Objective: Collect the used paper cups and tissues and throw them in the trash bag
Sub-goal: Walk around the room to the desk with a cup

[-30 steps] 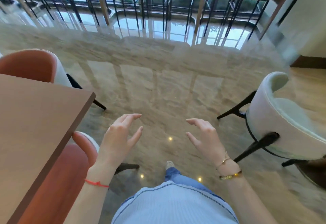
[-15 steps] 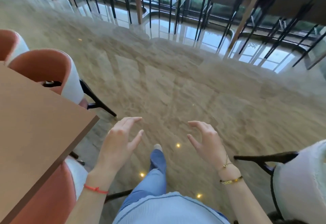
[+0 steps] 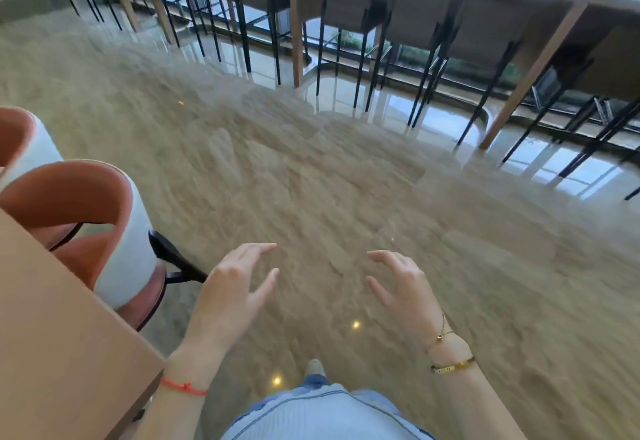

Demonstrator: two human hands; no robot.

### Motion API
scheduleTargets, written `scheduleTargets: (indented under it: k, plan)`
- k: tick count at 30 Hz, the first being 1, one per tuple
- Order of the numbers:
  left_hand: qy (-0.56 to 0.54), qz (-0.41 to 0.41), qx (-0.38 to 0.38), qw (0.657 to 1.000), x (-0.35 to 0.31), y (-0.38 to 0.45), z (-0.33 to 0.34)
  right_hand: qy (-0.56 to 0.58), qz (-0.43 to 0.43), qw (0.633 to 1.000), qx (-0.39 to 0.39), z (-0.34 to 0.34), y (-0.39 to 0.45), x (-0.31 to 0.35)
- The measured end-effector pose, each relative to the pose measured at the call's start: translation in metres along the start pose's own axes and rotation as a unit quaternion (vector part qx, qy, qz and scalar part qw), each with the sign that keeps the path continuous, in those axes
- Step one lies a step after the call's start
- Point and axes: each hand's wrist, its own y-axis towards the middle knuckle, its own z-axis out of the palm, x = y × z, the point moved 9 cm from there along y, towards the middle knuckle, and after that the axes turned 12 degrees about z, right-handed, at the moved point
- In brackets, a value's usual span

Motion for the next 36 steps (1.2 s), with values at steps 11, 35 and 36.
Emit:
scheduleTargets:
  k: [11,35,36]
  plan:
    - [0.027,-0.062,-0.013,0.998,0.099,0.155,-0.009,0.009,-0.021,0.999,0.039,0.024,0.206,0.038]
    - [0.058,-0.225,-0.141,0.962,0.359,0.508,-0.084,-0.052,-0.199,0.97,0.131,0.11,0.713,0.252]
    - [0.059,-0.226,-0.144,0.962,0.374,0.52,-0.087,-0.051,-0.198,0.97,0.134,0.118,0.73,0.259]
